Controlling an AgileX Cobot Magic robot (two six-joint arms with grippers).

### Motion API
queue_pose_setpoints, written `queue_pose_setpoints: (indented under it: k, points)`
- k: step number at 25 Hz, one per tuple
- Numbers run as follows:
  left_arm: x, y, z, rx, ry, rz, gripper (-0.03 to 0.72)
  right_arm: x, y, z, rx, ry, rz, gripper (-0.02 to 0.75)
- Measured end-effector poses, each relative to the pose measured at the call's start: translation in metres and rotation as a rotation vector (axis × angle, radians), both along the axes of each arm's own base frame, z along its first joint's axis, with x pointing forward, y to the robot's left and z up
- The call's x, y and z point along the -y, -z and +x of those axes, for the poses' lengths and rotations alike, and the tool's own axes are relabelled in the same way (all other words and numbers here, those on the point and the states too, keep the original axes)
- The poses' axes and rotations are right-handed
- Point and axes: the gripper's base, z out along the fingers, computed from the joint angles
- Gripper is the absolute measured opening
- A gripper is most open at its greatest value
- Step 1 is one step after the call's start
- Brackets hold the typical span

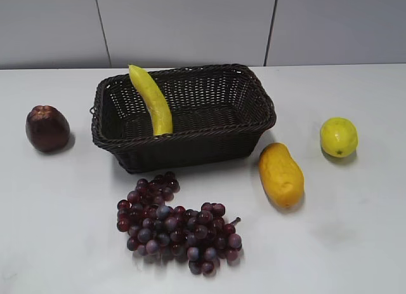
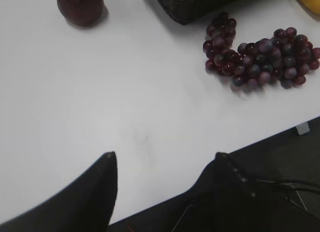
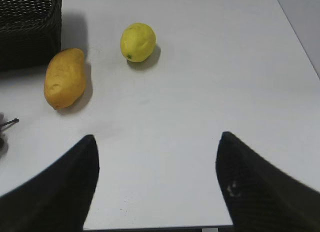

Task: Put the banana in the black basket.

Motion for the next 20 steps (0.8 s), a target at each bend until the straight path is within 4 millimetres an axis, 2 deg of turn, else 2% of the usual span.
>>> queue_pose_setpoints:
  k: [3, 7, 9, 20]
  points:
    - [-0.008, 0.008, -0.018, 0.071, 0.000, -0.033, 0.599, 0.000, 0.000, 0.000, 0.000, 0.000, 0.000, 0.582]
    - [-0.013, 0.022, -0.028, 0.100, 0.000, -0.047, 0.665, 0.000, 0.000, 0.000, 0.000, 0.000, 0.000, 0.582]
    - [-0.013, 0.029, -0.028, 0.090, -0.001, -0.038, 0.677, 0.000, 0.000, 0.000, 0.000, 0.000, 0.000, 0.582]
    - [-0.011, 0.033, -0.025, 0.099, 0.000, -0.050, 0.675, 0.000, 0.000, 0.000, 0.000, 0.000, 0.000, 0.582]
